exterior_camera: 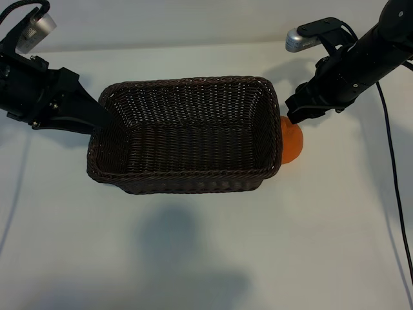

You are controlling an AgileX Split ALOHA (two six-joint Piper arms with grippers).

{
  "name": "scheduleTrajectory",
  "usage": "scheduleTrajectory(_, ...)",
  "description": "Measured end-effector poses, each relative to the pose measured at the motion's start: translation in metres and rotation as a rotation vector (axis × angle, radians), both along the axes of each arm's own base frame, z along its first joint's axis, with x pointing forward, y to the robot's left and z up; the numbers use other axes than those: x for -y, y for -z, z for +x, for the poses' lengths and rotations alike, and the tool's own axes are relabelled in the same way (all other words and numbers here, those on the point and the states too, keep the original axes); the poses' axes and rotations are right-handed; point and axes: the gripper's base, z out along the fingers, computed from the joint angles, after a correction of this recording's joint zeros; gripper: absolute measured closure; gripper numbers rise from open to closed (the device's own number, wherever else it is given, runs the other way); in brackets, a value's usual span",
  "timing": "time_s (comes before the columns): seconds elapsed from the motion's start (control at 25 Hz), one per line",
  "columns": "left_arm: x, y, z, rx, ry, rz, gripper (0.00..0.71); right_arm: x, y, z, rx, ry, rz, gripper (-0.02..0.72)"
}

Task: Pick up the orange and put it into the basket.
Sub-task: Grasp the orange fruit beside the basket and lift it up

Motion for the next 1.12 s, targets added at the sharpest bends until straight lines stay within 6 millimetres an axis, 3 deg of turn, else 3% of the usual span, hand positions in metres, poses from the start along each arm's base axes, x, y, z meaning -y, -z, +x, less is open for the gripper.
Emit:
scheduleTrajectory(0.48,0.0,0.0,0.0,-0.002,-0.002,0.0,0.254,0.0,0.002,0.0,-0.016,0.021,0.011,0.259)
scheduleTrajectory(0.72,0.0,0.0,0.0,-0.001,-0.001,0.0,0.254,-0.004,0.027,0.002,-0.105,0.036,0.048,0.259)
scheduleTrajectory(1.12,0.0,0.0,0.0,-0.001,-0.001,0.0,0.254,-0.011,0.027,0.001,-0.126,0.028,0.129,0.259)
